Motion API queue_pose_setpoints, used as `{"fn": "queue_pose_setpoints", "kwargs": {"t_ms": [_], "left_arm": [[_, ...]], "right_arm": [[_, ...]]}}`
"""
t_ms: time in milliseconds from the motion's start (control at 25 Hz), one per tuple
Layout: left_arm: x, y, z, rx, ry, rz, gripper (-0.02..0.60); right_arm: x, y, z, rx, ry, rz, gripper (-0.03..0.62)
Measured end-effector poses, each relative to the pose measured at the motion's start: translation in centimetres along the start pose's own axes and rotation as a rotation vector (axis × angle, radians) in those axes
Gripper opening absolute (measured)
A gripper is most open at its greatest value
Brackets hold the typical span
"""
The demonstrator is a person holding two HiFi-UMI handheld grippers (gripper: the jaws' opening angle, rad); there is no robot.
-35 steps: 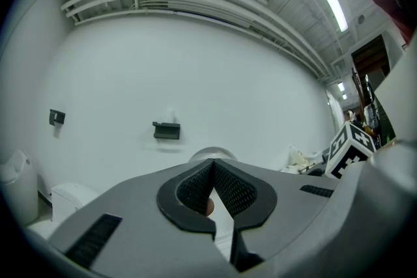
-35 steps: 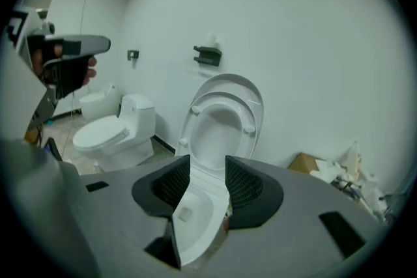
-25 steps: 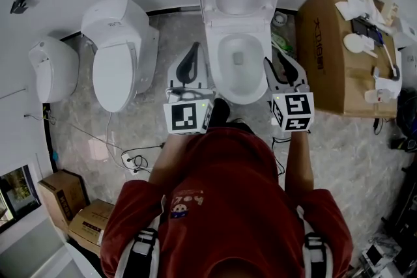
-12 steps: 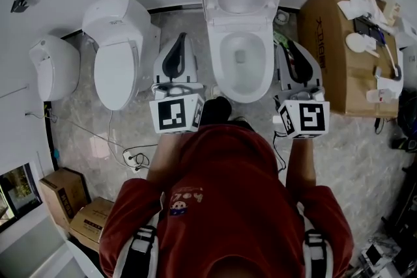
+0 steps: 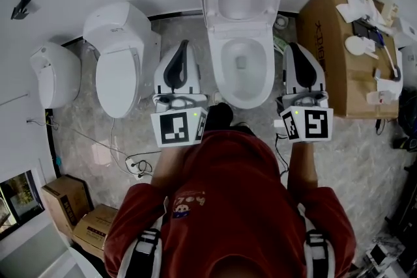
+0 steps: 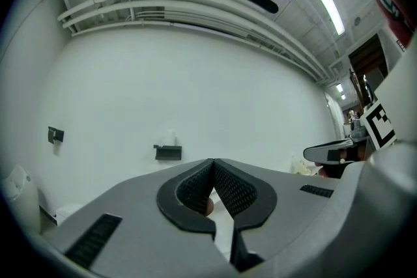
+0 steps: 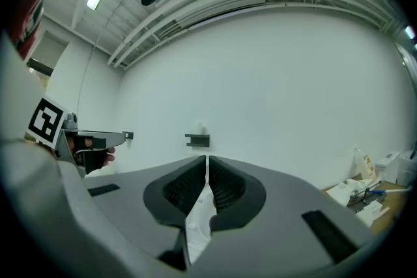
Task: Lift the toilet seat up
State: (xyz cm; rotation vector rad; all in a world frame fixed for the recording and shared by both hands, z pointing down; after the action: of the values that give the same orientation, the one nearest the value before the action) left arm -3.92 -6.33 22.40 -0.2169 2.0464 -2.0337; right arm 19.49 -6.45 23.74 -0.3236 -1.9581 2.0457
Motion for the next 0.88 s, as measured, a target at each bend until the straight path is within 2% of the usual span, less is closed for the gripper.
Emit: {"fn": "queue_pose_setpoints", "kwargs": {"t_ms": [200, 880], "left_arm": [[0.0, 0.6, 0.1, -0.017, -0.013, -0.002, 0.01], [-0.2, 0.5, 1.7, -0.012, -0.04, 0.0, 0.009]], "right_arm": [[-0.2, 0.7, 0.0, -0.026, -0.044, -0.014, 0.014], [-0.6, 0.5, 1.4, -0.011, -0.045, -0.031, 0.014]]}}
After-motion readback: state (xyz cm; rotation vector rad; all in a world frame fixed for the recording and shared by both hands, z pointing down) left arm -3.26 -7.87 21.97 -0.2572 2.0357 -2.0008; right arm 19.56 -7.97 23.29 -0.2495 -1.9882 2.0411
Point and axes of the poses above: the fingertips, and each gripper's own axes: z forward along the fingers, x to its left, y out of its top, the point moved 4 cm from there along -z, backward along the fingers, and after that the axes turned 6 degrees about x, right-handed, at the moved point
